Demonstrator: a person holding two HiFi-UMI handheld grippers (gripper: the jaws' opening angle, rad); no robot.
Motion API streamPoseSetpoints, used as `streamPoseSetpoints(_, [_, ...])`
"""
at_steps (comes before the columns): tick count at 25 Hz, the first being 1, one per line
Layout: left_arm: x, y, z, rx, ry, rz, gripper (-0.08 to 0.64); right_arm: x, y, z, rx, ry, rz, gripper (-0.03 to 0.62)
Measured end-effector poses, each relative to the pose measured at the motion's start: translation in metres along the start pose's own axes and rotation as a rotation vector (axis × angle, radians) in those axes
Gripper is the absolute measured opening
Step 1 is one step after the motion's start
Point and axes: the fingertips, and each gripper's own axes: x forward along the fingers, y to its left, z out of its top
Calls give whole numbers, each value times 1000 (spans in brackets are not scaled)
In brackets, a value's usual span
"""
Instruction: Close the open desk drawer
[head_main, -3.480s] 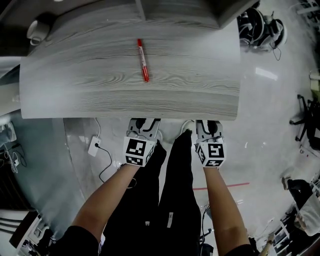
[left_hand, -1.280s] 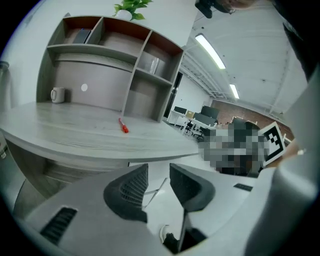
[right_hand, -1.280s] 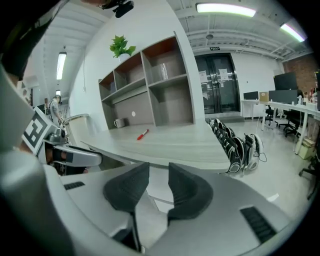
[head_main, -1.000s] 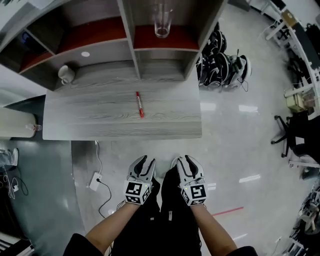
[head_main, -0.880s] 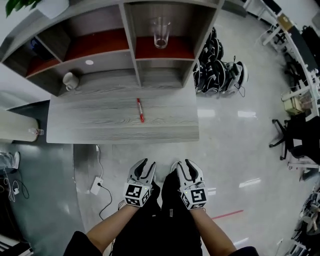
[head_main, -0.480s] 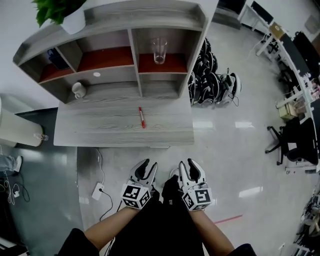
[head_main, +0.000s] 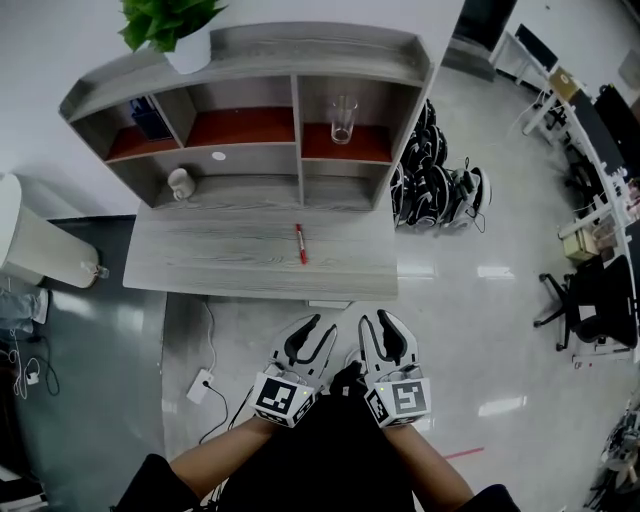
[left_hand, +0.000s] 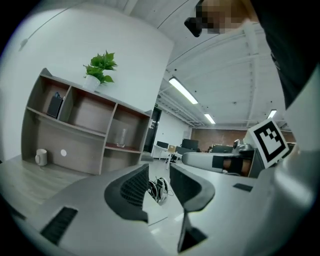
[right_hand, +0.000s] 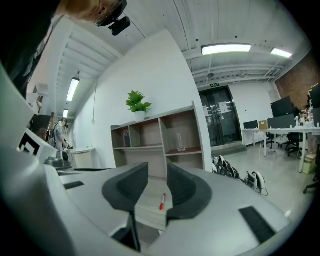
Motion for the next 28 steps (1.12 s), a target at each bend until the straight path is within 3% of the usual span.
streamPoseSetpoints(5, [0,4,19,-1,-26,9,132,4,2,9,41,-13,-14,114])
streamPoseSetpoints(15, [-1,12,39,49,-54,28,17,10,16,14,11,-22,13,37])
streamPoseSetpoints(28, [-8,18,32,51,-36,25,14,7,29,13,-86,-15,-46,18])
